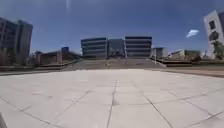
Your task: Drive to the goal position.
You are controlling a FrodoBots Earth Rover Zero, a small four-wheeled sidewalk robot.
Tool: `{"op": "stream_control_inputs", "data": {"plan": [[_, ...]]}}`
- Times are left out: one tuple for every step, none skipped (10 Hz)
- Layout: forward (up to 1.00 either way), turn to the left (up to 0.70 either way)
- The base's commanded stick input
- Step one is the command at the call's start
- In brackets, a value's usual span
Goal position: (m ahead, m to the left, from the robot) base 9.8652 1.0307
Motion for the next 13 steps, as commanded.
{"op": "stream_control_inputs", "data": {"plan": [[0.66,0.00],[0.66,0.00],[0.66,0.00],[0.66,0.00],[0.66,0.00],[0.66,0.00],[0.66,0.00],[0.66,0.00],[0.67,0.00],[0.67,0.00],[0.67,0.00],[0.67,0.00],[0.69,0.00]]}}
